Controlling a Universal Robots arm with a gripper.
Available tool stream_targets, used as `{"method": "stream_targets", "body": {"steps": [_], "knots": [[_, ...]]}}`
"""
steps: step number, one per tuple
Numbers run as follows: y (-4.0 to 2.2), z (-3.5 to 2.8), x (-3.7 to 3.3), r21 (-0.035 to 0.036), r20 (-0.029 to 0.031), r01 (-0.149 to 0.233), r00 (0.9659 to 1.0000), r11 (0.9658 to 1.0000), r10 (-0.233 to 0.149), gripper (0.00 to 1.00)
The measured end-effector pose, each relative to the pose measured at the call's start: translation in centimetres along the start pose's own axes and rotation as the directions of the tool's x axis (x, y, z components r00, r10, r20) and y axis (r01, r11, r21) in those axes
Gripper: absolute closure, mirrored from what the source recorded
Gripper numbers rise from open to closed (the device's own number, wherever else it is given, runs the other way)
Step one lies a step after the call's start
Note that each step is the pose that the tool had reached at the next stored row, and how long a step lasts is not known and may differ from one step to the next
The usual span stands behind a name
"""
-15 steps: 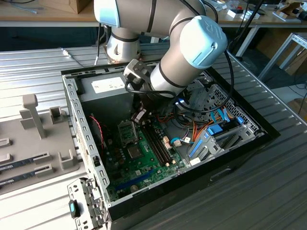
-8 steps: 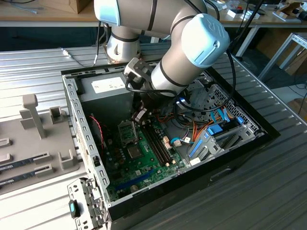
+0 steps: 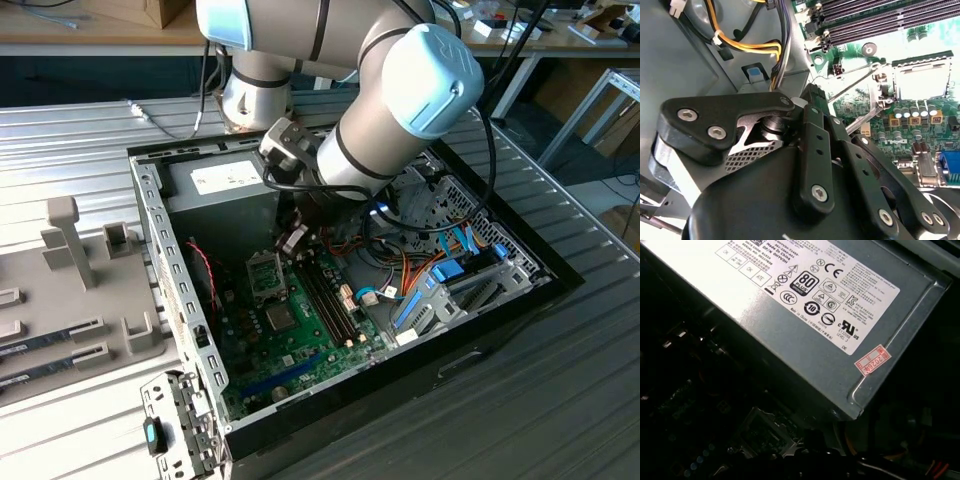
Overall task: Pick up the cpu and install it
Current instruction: 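Close the cpu cover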
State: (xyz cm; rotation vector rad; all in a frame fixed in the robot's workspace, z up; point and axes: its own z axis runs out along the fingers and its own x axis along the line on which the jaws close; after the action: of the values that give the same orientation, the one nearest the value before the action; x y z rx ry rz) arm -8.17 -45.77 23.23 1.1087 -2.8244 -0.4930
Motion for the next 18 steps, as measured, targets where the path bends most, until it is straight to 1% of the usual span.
{"method": "stream_targets", "body": {"steps": [10, 13, 15, 16, 18], "knots": [[-0.88, -0.42, 0.88, 0.0000, 0.0000, 0.000, 1.0000, 1.0000, 0.000, 0.89], [-0.91, -0.47, 0.93, 0.0000, 0.0000, 0.000, 1.0000, 1.0000, 0.000, 0.89], [-0.87, -0.63, 0.93, 0.0001, 0.0000, 0.000, 1.0000, 1.0000, 0.000, 0.89], [-0.78, -0.90, 0.92, 0.0001, 0.0000, 0.000, 1.0000, 1.0000, 0.000, 0.89], [-0.71, -1.12, 0.91, 0.0000, 0.0000, 0.000, 1.0000, 1.0000, 0.000, 0.89]]}}
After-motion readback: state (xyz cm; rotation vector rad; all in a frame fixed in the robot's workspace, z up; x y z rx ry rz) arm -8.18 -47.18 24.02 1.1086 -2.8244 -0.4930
